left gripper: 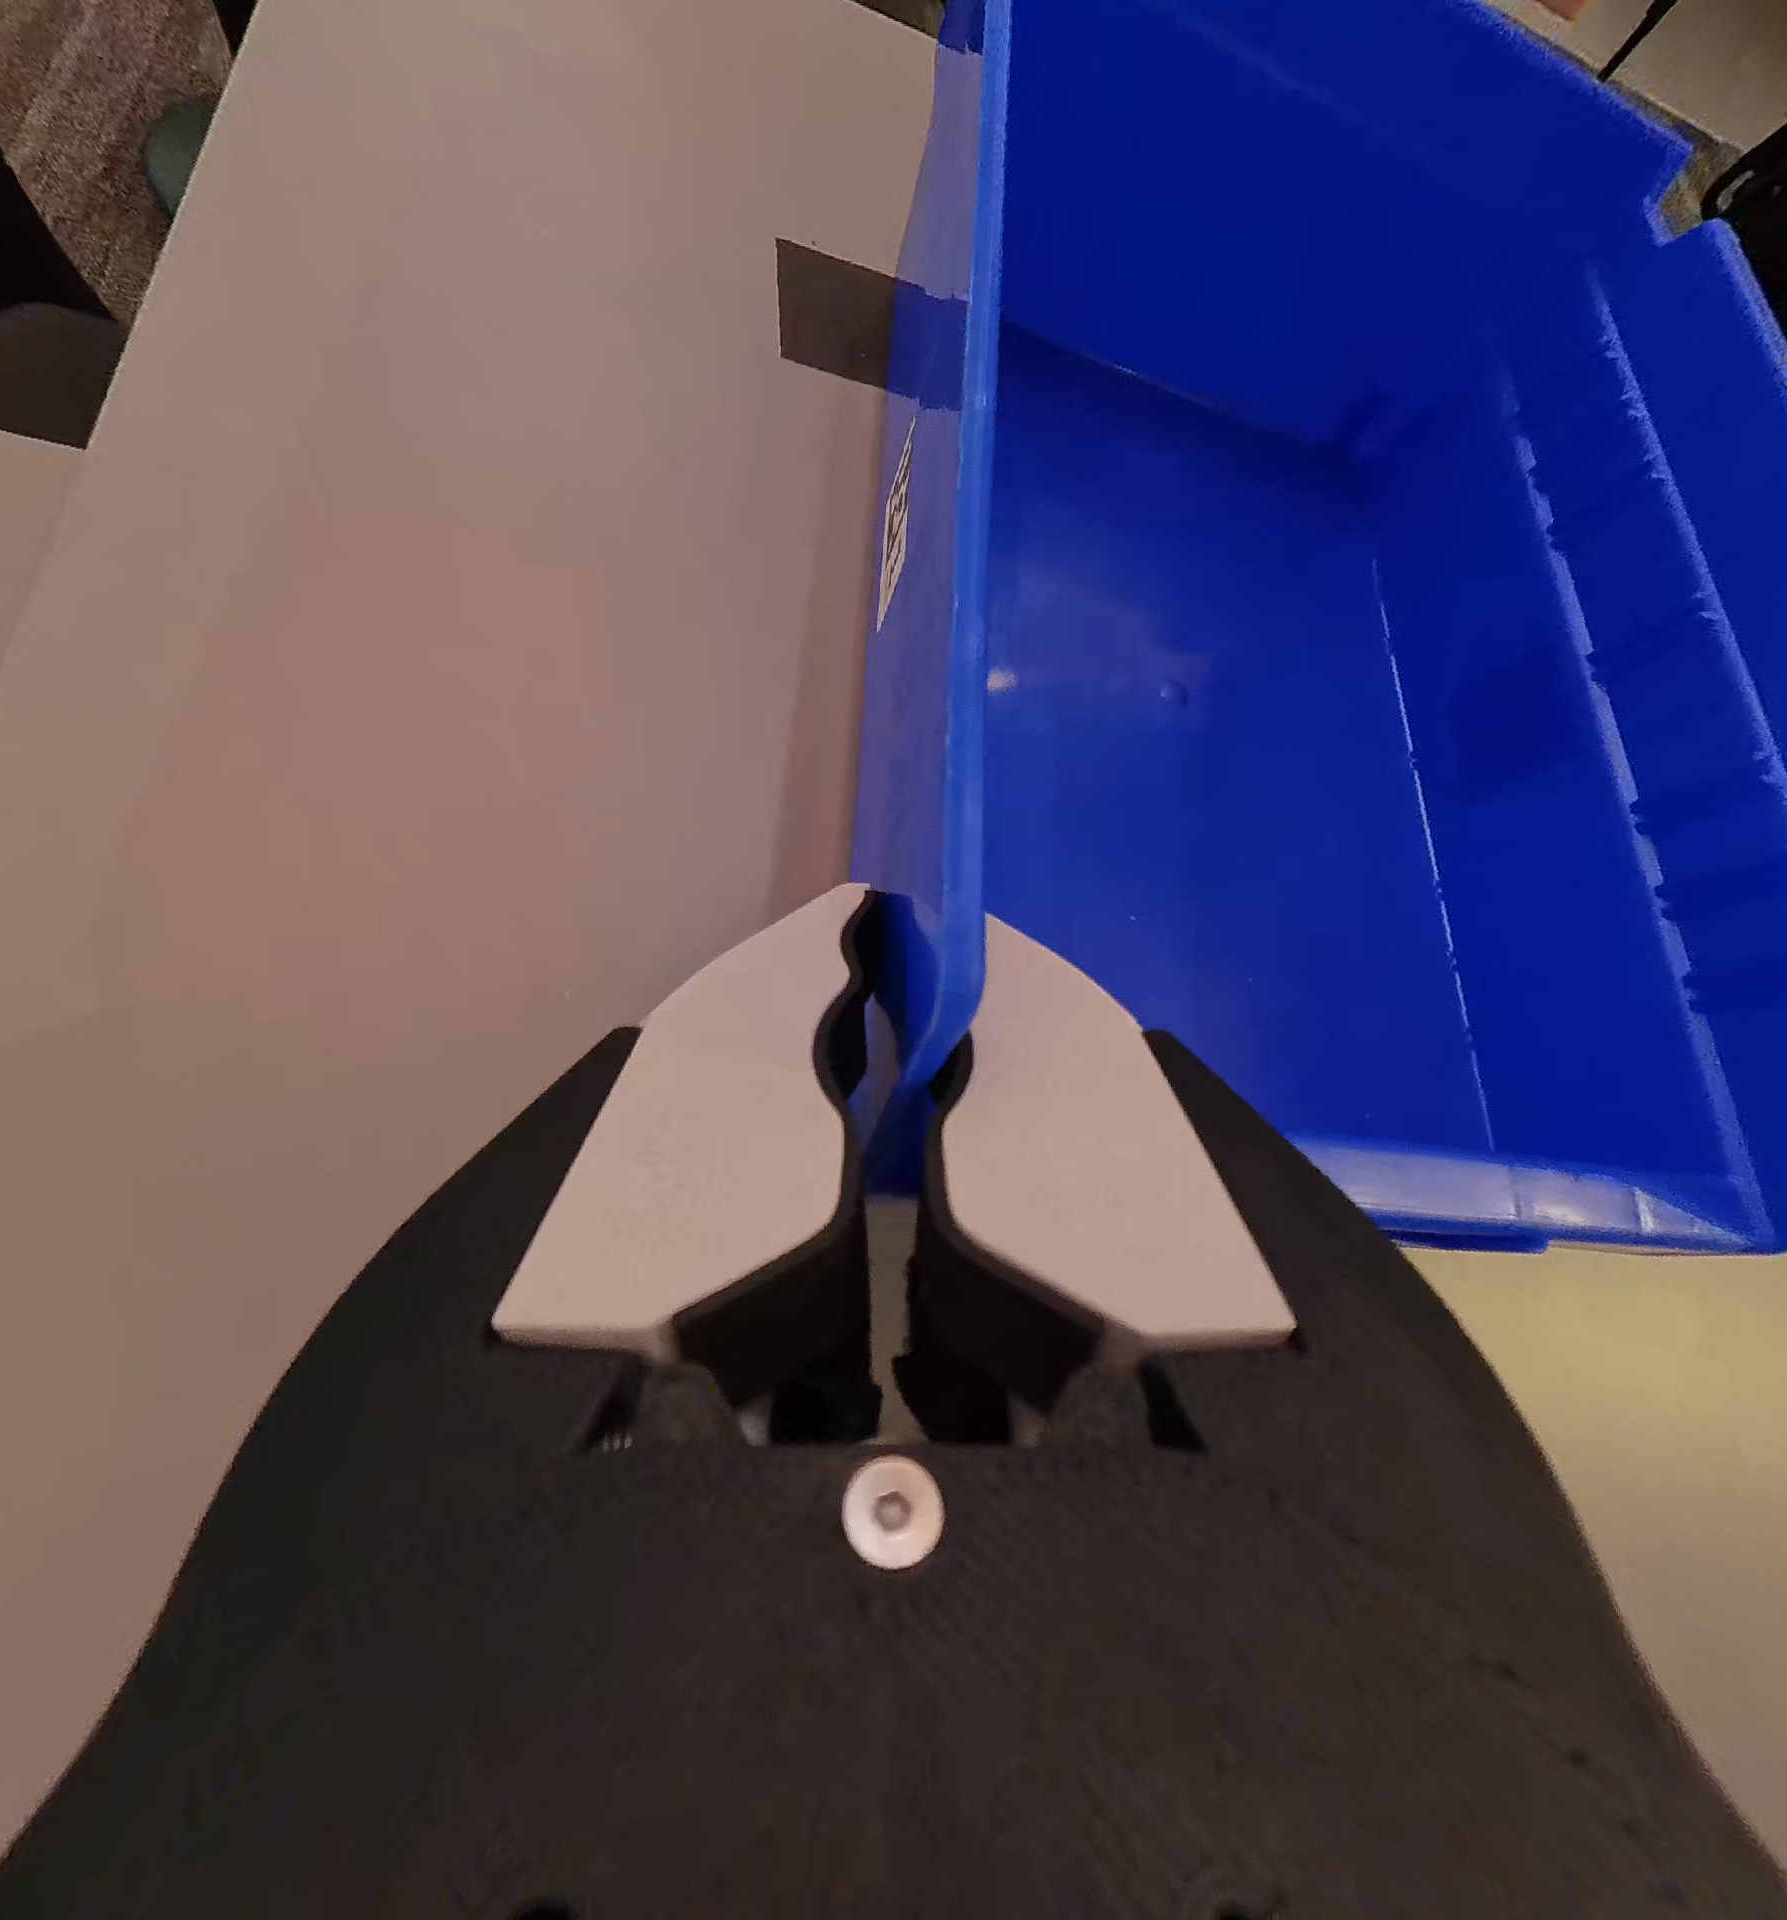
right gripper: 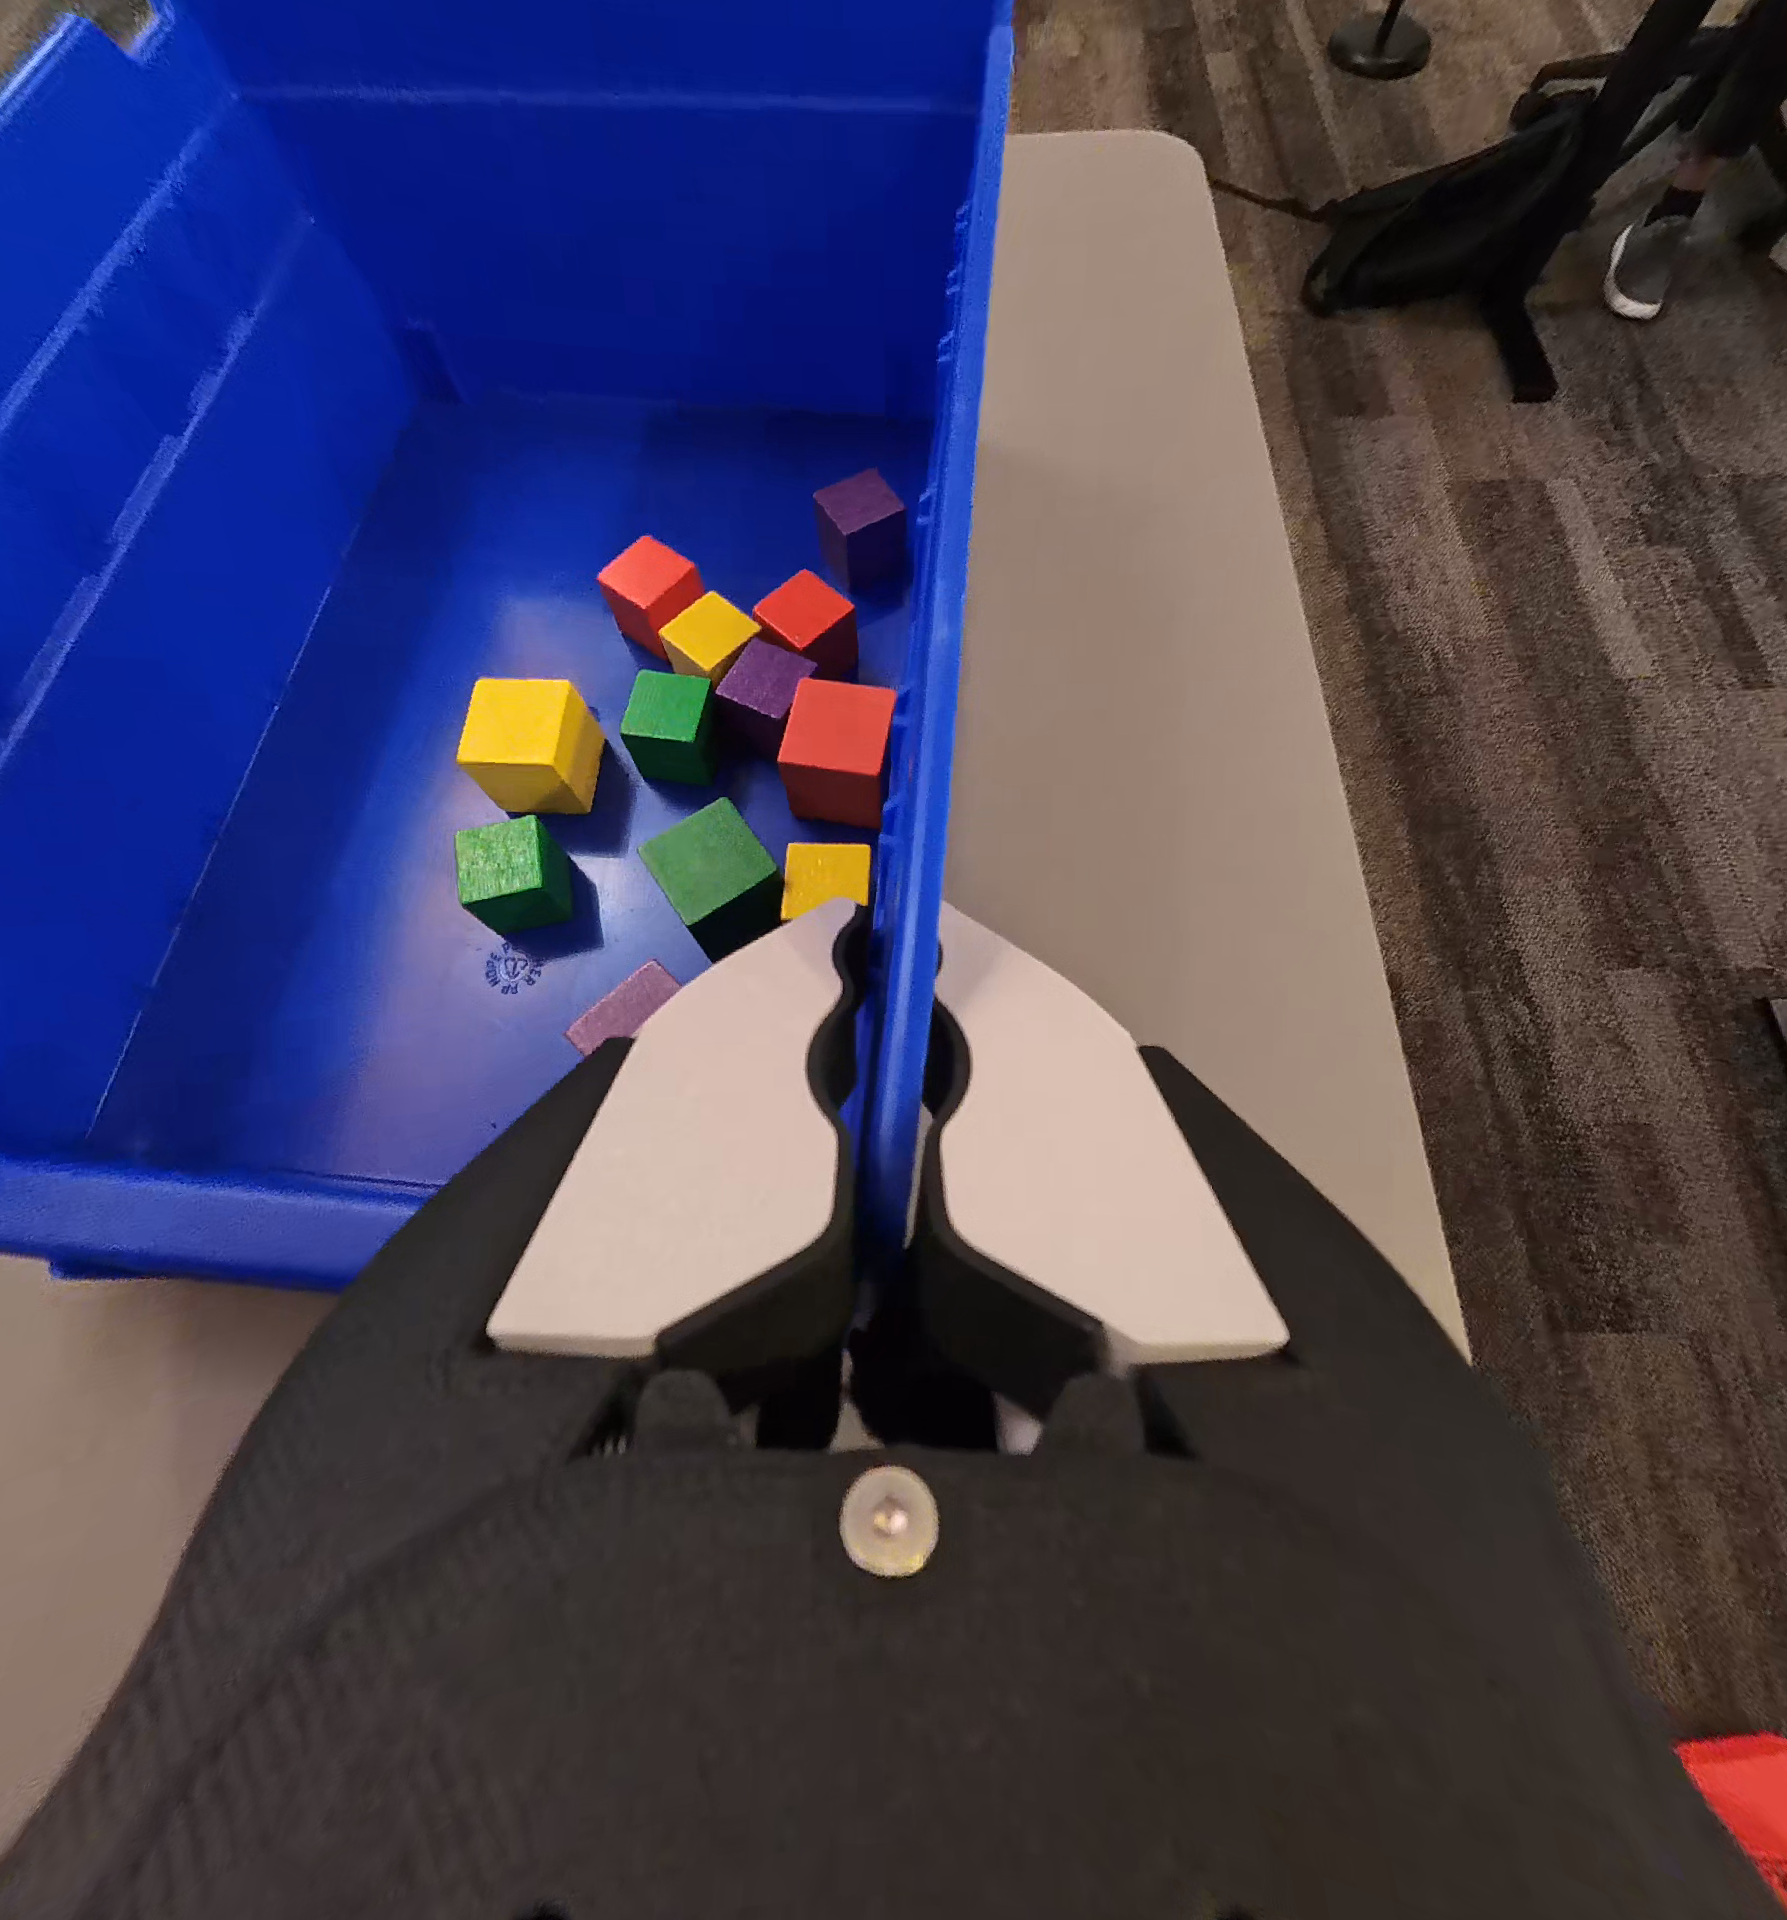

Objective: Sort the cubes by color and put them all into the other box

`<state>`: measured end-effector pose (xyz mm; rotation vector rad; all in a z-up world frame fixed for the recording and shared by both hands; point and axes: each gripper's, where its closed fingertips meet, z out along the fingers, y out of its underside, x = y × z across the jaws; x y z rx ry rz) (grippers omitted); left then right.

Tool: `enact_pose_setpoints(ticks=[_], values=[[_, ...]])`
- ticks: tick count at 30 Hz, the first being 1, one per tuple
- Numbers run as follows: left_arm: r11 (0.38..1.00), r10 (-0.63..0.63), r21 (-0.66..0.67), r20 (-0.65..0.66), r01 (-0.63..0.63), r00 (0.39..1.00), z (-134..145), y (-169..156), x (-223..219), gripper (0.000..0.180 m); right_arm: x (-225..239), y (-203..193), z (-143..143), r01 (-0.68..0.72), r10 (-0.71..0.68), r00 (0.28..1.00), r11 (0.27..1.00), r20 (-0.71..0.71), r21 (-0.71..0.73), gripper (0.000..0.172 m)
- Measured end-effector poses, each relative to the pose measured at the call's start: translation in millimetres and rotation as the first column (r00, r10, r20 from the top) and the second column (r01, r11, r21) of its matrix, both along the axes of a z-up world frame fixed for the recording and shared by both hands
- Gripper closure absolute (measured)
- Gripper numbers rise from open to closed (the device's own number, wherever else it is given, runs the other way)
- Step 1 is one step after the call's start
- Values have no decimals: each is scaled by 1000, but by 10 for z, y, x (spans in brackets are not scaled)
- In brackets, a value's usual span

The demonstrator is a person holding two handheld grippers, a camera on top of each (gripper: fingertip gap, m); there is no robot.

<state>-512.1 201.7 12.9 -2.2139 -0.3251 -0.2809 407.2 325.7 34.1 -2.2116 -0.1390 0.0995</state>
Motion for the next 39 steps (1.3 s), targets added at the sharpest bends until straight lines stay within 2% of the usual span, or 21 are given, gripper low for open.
enact_pose_setpoints(ticks=[7,13,18,26,33,39], values=[[1000,19,-17,4,-19,1000,154,-372,122,176,-131,-256,97,-139,140,990,989,13,-56,166],[997,63,46,36,-65,997,336,-771,344,177,-371,-563,137,-370,371,929,925,1,-83,166],[992,85,87,67,-91,994,458,-1121,572,177,-673,-793,156,-582,585,811,807,-6,-100,166],[984,117,126,52,-122,992,622,-1528,770,177,-1258,-1000,280,-809,818,575,572,17,-132,166],[971,132,192,76,-145,988,772,-1799,855,176,-2008,-1164,295,-907,916,401,399,10,-135,166],[947,163,273,39,-167,986,962,-2048,829,176,-2905,-1363,218,-945,951,308,303,-20,-122,166]])
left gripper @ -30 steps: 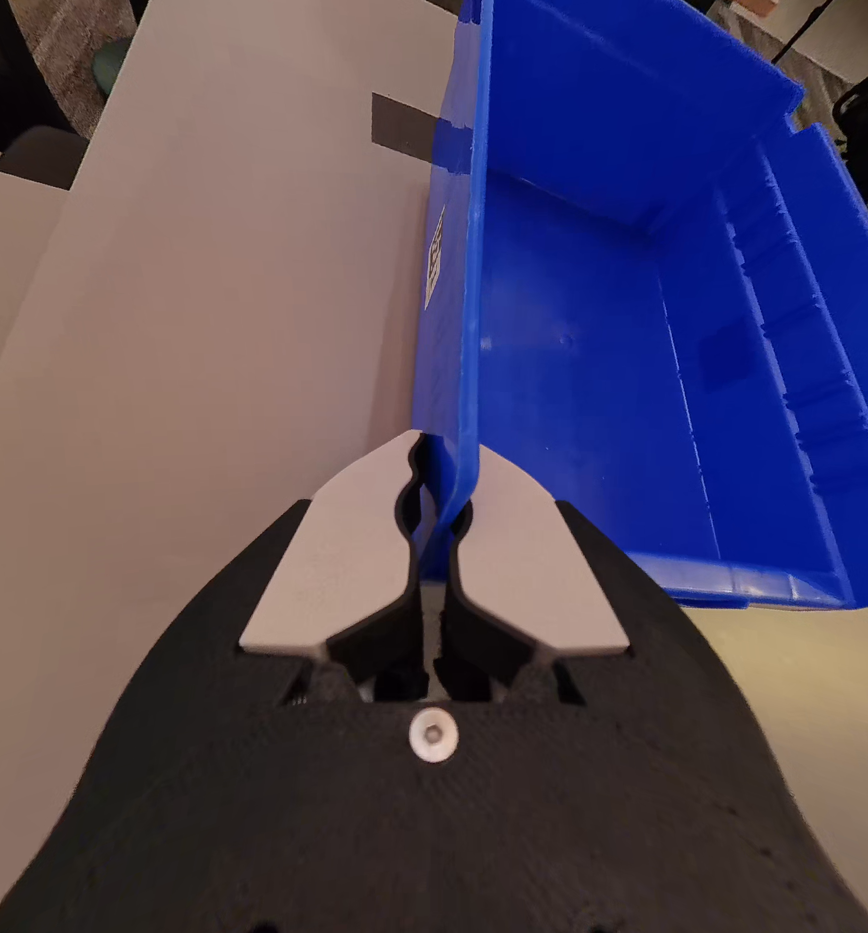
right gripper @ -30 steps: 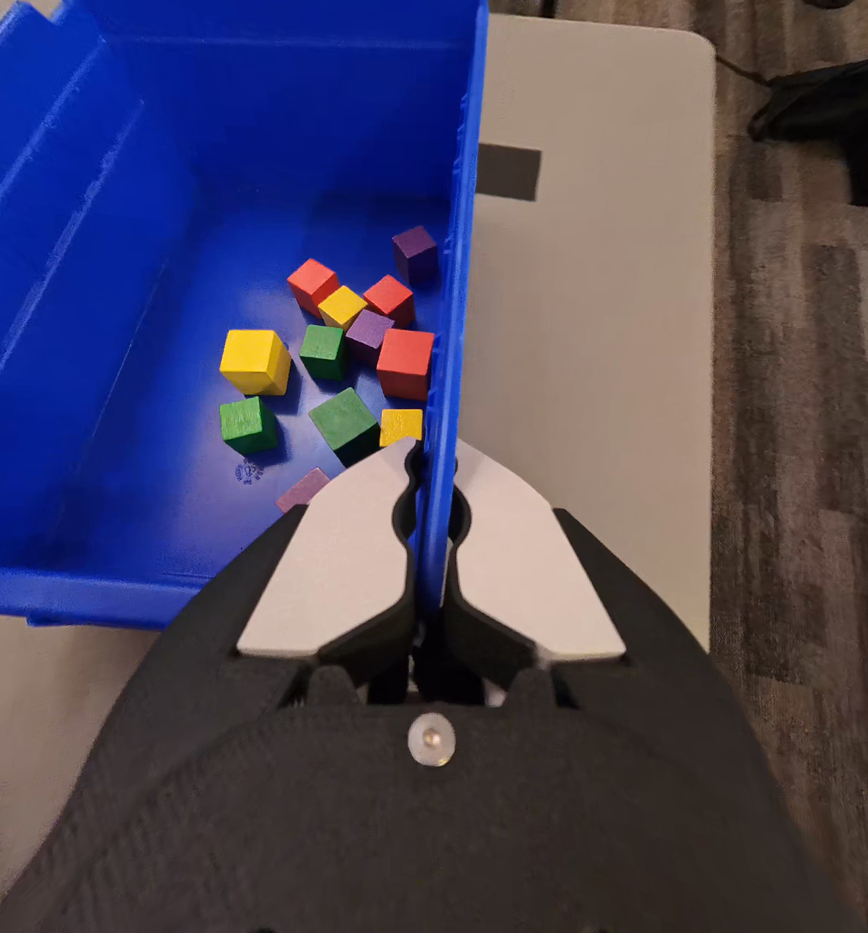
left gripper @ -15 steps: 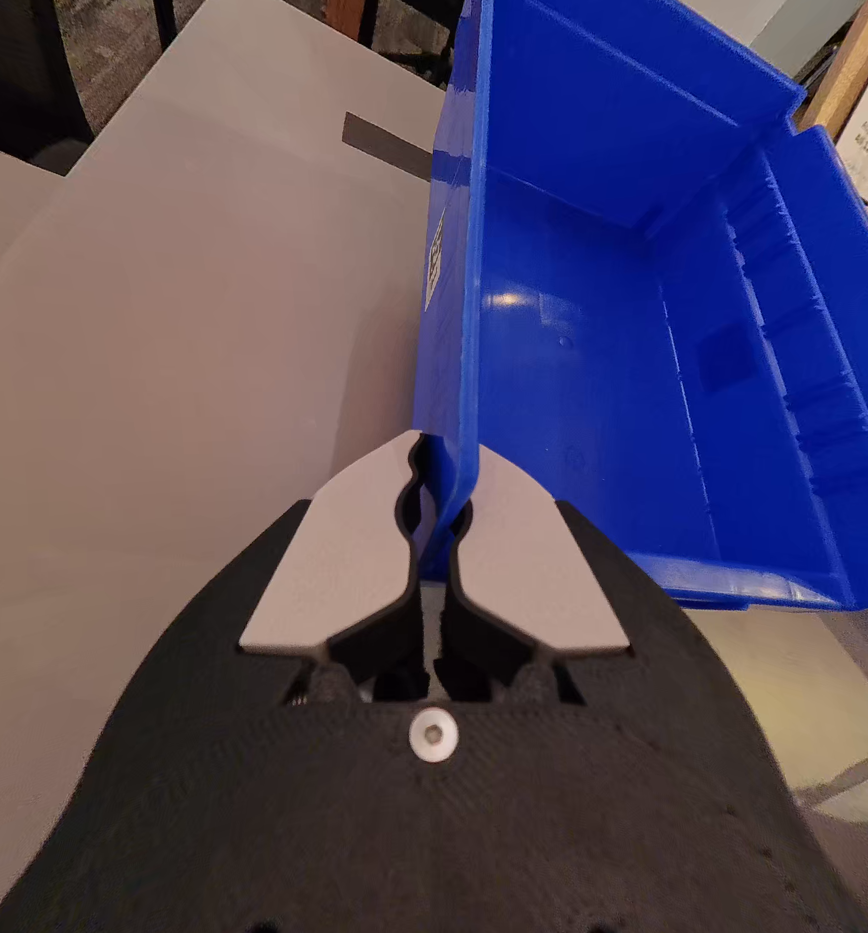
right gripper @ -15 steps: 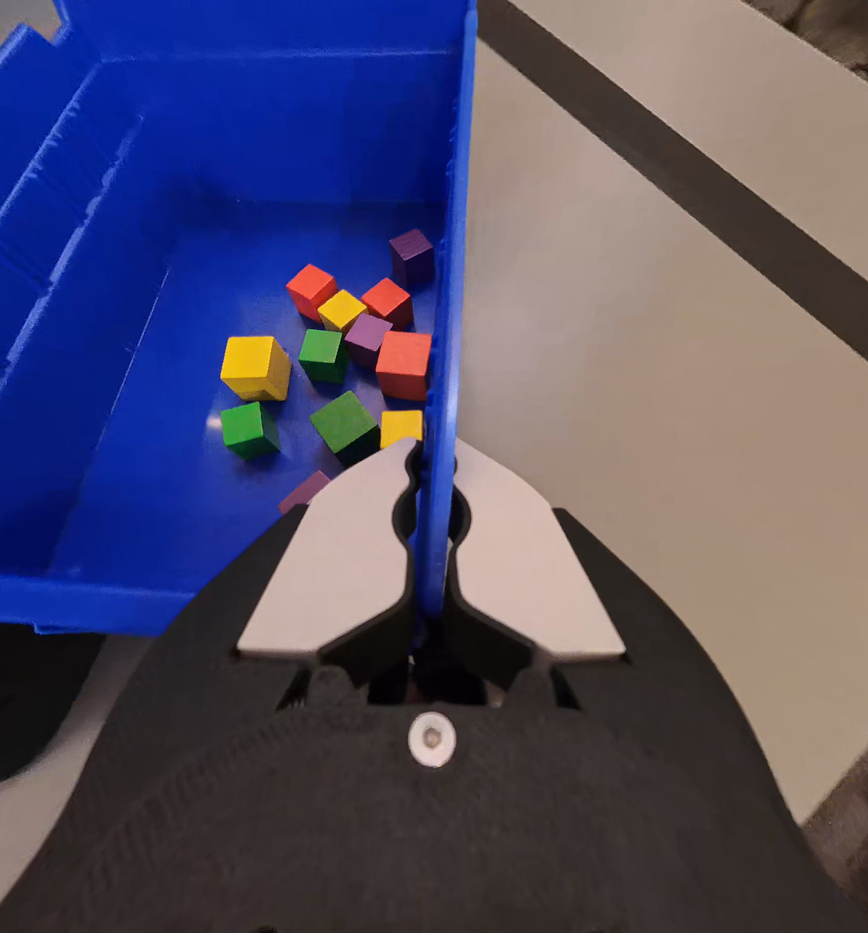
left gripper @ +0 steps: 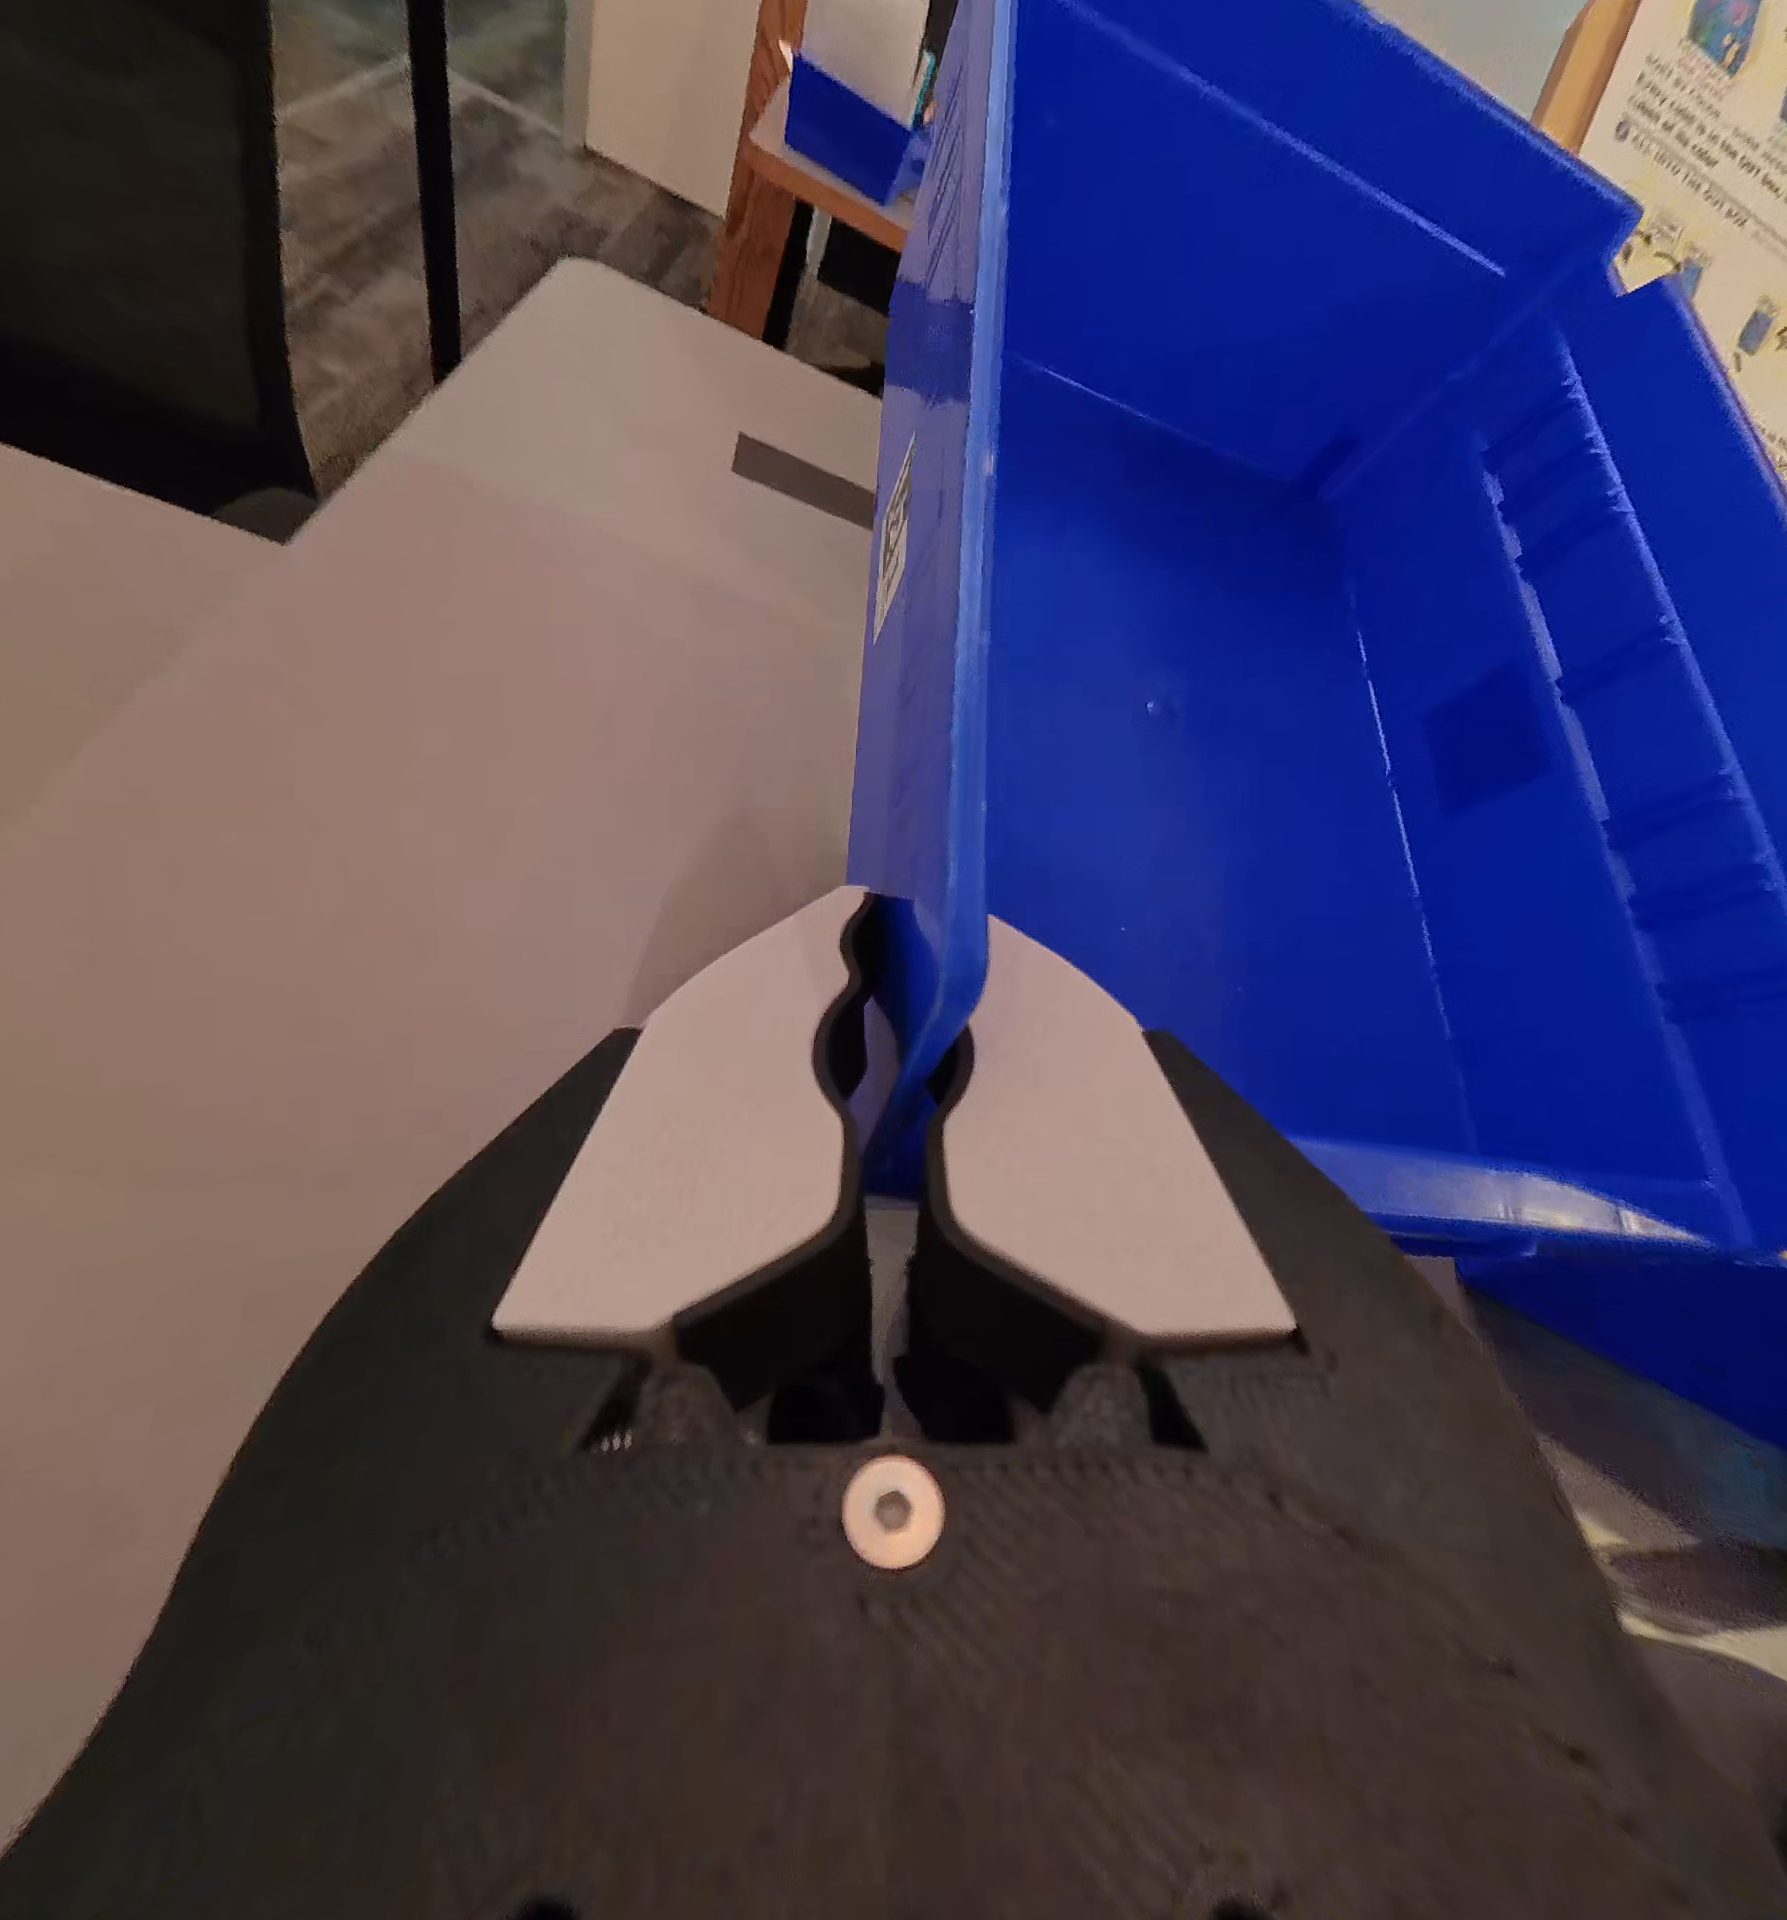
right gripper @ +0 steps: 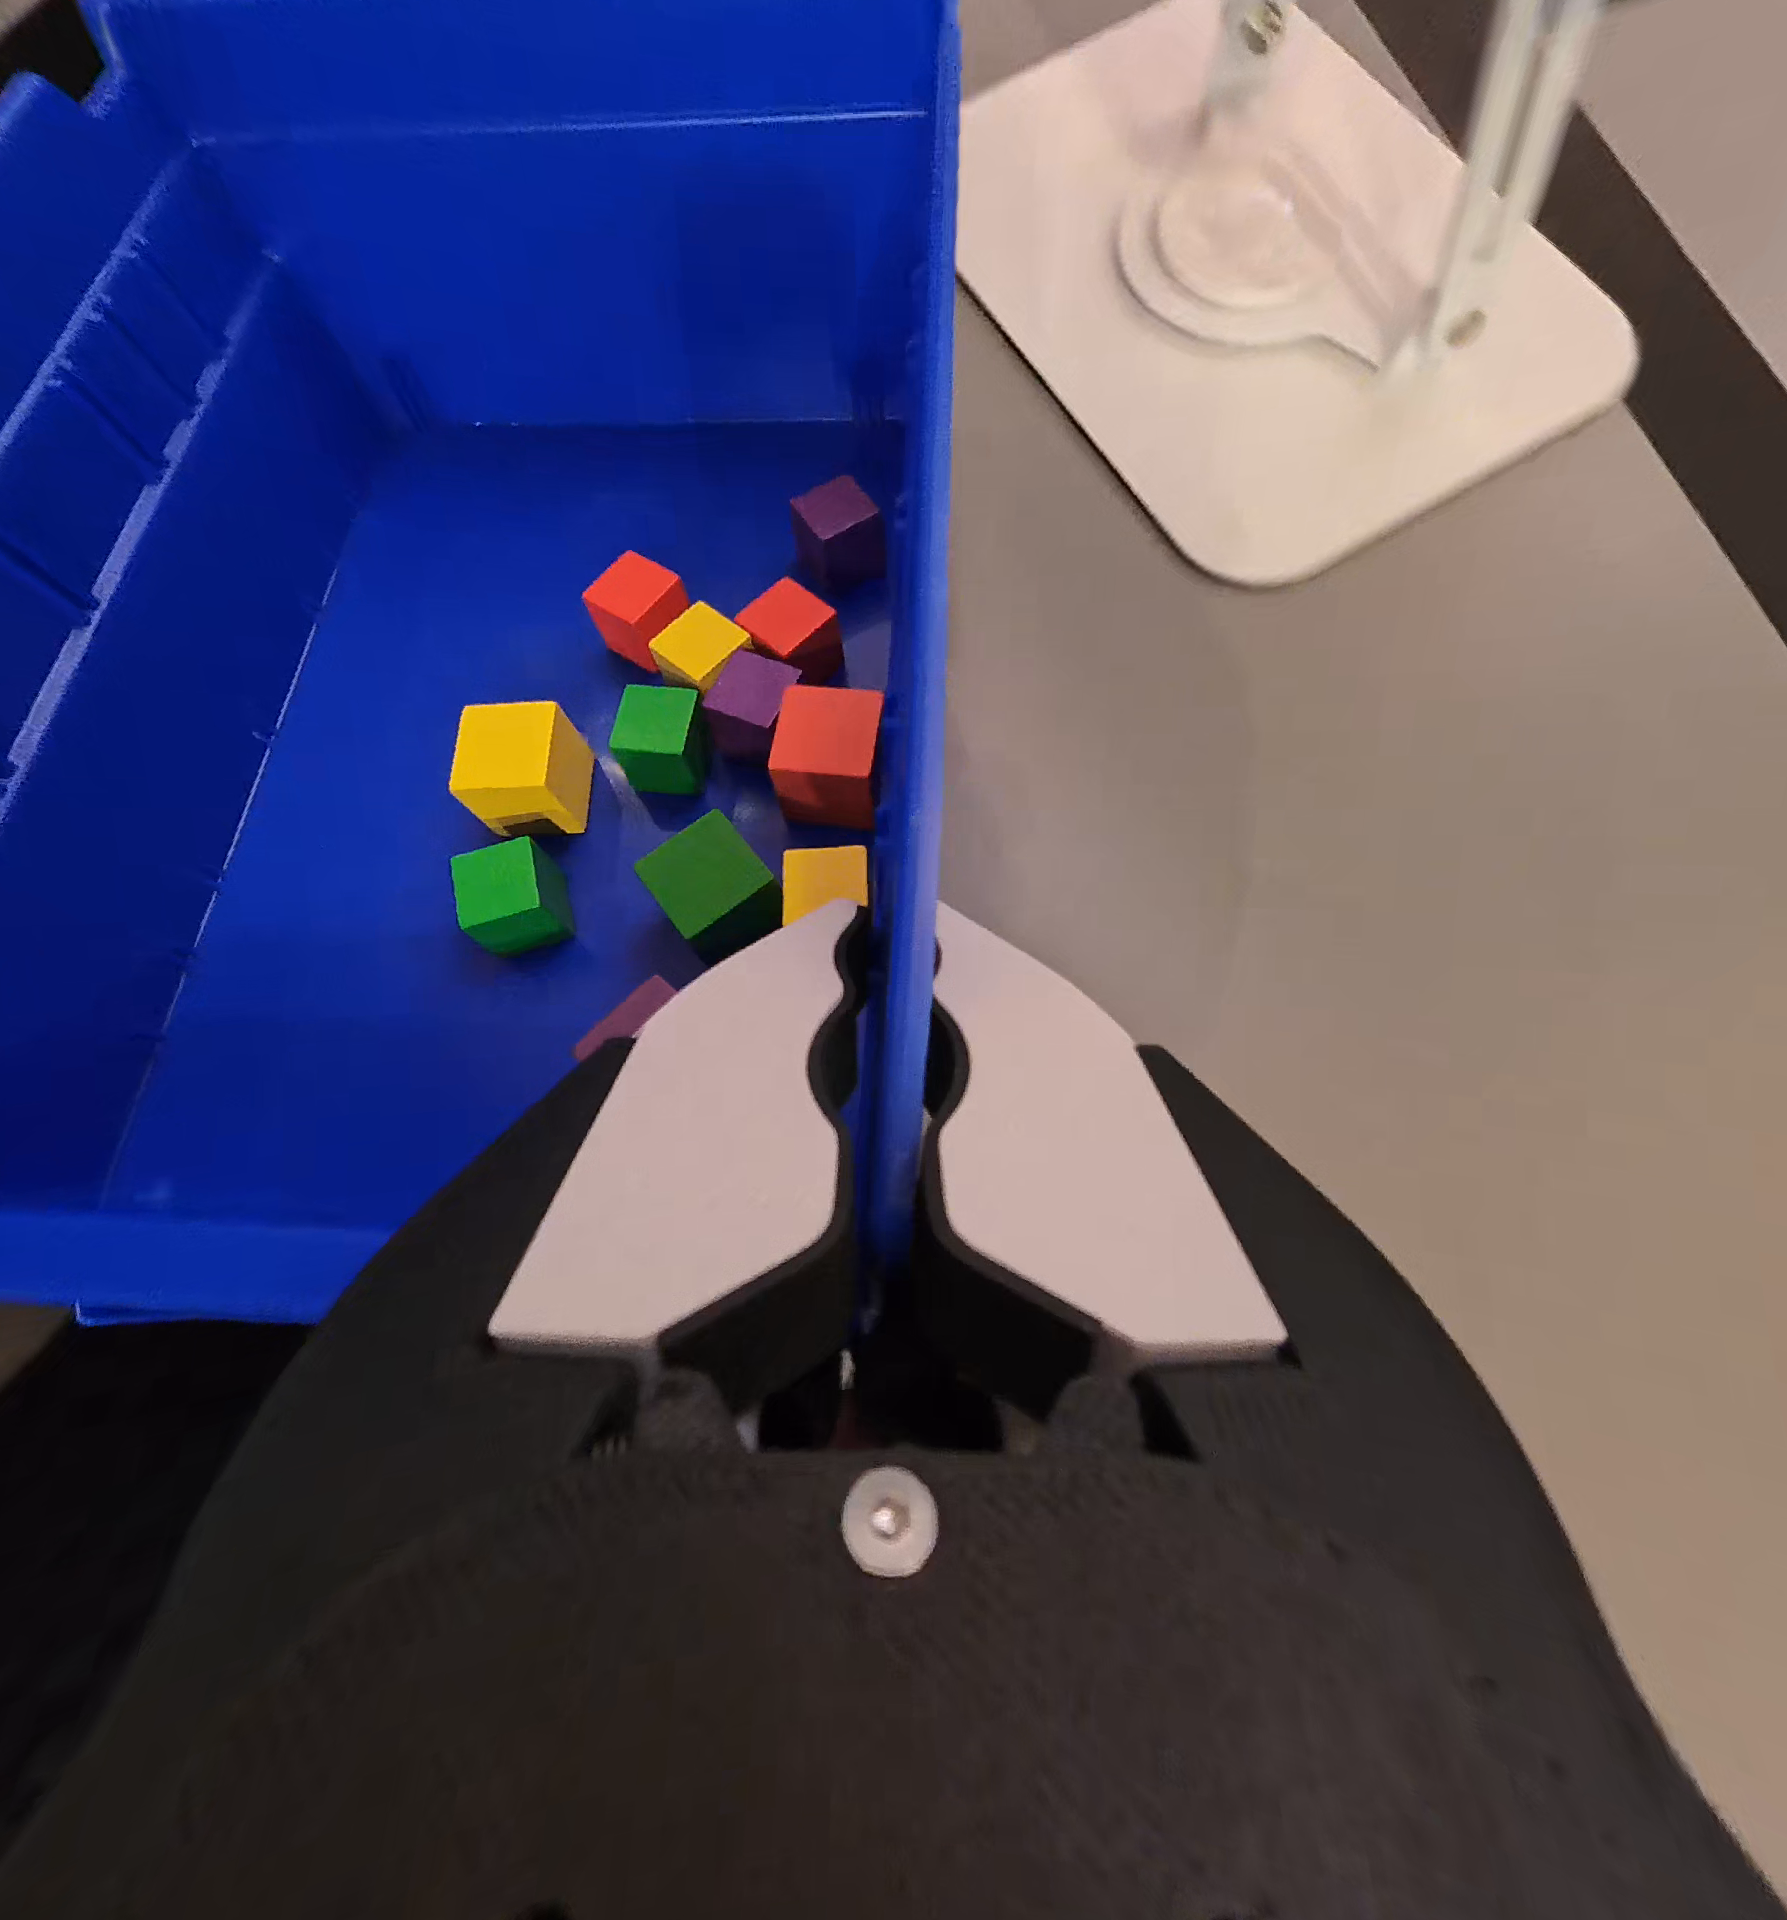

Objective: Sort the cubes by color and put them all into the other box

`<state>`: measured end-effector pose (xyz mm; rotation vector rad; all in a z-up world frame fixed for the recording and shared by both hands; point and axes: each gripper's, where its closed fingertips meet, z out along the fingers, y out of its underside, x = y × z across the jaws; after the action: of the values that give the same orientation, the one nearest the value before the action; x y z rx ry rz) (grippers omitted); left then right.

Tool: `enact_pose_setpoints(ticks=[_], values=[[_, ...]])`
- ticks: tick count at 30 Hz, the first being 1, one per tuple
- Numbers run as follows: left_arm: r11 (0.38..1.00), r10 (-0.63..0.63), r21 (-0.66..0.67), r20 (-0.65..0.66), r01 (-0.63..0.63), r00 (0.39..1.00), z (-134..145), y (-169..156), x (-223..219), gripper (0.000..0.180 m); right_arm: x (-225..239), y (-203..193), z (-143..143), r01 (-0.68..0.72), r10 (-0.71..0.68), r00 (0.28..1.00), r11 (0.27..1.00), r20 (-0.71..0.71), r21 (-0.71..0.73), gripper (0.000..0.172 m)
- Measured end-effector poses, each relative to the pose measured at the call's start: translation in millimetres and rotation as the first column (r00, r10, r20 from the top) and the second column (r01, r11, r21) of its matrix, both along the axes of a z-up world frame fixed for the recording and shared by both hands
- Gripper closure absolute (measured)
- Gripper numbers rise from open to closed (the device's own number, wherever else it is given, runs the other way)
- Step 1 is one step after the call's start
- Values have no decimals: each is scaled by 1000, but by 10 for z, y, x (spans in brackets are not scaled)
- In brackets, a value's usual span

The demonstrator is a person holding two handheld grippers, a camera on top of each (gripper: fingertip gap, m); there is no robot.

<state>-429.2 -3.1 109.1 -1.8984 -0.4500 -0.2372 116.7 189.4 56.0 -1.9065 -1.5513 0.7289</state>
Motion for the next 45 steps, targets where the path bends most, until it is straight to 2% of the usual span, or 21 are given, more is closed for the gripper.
enact_pose_setpoints(ticks=[6,16,21,27,31,34,38,42,45], values=[[997,36,63,-37,-34,999,196,-200,-34,176,-923,-119,-70,4,-5,999,1000,-38,-10,166],[991,93,102,-17,-91,996,360,-386,-259,176,-2121,-33,-160,136,-136,988,991,-67,-6,166],[987,110,122,-12,-108,994,493,-378,-357,176,-2713,56,-242,247,-247,965,969,-88,-9,166],[985,96,145,-4,-94,995,670,-299,-369,176,-3313,277,-283,440,-444,885,896,-139,-58,164],[988,60,145,-10,-58,998,768,-215,-264,176,-3593,299,-189,454,-469,863,883,-187,-120,157],[989,8,148,-14,-6,1000,841,-128,-91,176,-3442,295,62,434,-456,847,890,-272,-140,137],[980,-111,158,-64,119,992,969,101,344,176,-2923,49,710,304,-374,776,927,-507,-218,146],[932,-315,167,-72,323,946,1055,543,1183,176,-1854,55,1009,398,-423,678,899,-601,-185,155],[846,-502,176,-51,503,863,1059,924,2059,176,-955,44,1080,438,-454,634,878,-625,-193,149]])
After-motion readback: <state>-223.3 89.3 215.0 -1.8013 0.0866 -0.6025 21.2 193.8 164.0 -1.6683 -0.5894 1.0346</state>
